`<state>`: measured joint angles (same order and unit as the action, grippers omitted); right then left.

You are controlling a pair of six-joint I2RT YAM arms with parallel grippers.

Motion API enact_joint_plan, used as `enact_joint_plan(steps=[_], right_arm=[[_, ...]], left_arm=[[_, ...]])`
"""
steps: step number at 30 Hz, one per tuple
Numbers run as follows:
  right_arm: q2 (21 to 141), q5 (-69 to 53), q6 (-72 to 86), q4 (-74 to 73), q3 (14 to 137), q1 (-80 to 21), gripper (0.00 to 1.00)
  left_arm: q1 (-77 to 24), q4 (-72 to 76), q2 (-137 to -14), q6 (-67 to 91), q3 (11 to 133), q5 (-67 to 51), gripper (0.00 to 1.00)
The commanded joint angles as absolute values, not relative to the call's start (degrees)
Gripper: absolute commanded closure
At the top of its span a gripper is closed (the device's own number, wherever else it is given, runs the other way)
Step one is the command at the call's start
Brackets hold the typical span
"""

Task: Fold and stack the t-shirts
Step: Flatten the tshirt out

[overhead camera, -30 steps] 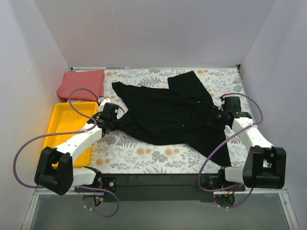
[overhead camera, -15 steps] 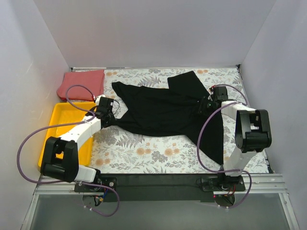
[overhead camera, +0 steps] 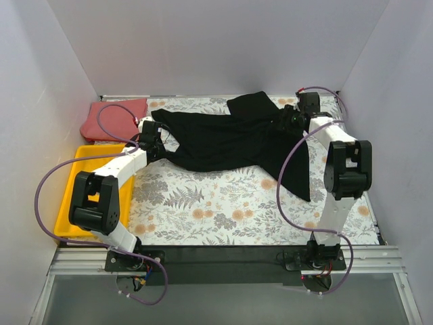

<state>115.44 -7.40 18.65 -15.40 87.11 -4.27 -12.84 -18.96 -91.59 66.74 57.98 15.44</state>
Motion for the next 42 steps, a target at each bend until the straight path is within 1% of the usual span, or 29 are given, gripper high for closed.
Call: enact_joint_plan(steps=[1,2,3,4,6,9,11,15,20,27,32,36,37,42], right_arm=[[104.26,-0.80,16.35,-22.58,78.08,-4.83,0.41],[99.71,-0.27,16.70,-22.94,75.35,-4.83,0.42],[97.67,-0.26,17.05,-23.81,69.41,-4.83,0.42],[95.73,1.30,17.14,-23.82,67.08,-4.83,0.43],[91.59,-0.34,15.65,-23.82,63.21,-4.92,0.44],[90.70,-8.24,11.71,-23.29,60.74,-4.92,0.46],[91.84,-13.41,9.77,-21.80,60.56,-5.18,0.46],[95.00,-17.57,6.07,-19.51,62.83,-7.29,0.45],[101.06,-22.83,1.58,-20.04,69.59,-8.79,0.40],[107.22,-29.70,-1.57,-22.50,72.69,-9.05,0.38],[107.84,-32.08,-3.25,-25.83,72.86,-9.49,0.39],[106.62,-31.90,-3.78,-31.37,72.78,-10.89,0.43],[105.92,-31.56,-3.78,-32.51,72.43,-12.03,0.46],[101.52,-28.66,-0.45,-34.80,69.00,-17.47,0.47]], left_arm=[[-12.48,-17.14,-88.69,65.48,57.39,14.85,1.00],[-12.48,-17.14,-87.81,65.39,57.31,14.77,1.00],[-12.48,-17.05,-87.37,65.48,57.13,14.59,1.00],[-12.48,-17.14,-87.02,65.57,56.95,14.33,1.00],[-12.48,-17.23,-86.22,65.65,56.69,13.28,1.00],[-12.48,-17.14,-85.35,65.83,56.51,12.66,1.00],[-12.48,-17.14,-85.08,65.74,56.43,12.66,1.00],[-12.48,-17.23,-84.55,65.30,55.81,13.27,1.00],[-12.48,-17.23,-84.29,64.69,55.55,13.89,1.00],[-12.48,-17.23,-84.64,64.16,55.81,13.71,1.00],[-12.48,-17.23,-84.55,64.07,55.81,13.54,1.00],[-12.48,-17.23,-84.64,63.98,55.99,12.92,1.00],[-12.48,-17.23,-84.73,63.98,55.99,12.83,1.00],[-12.48,-17.23,-84.90,63.98,55.99,12.66,1.00]])
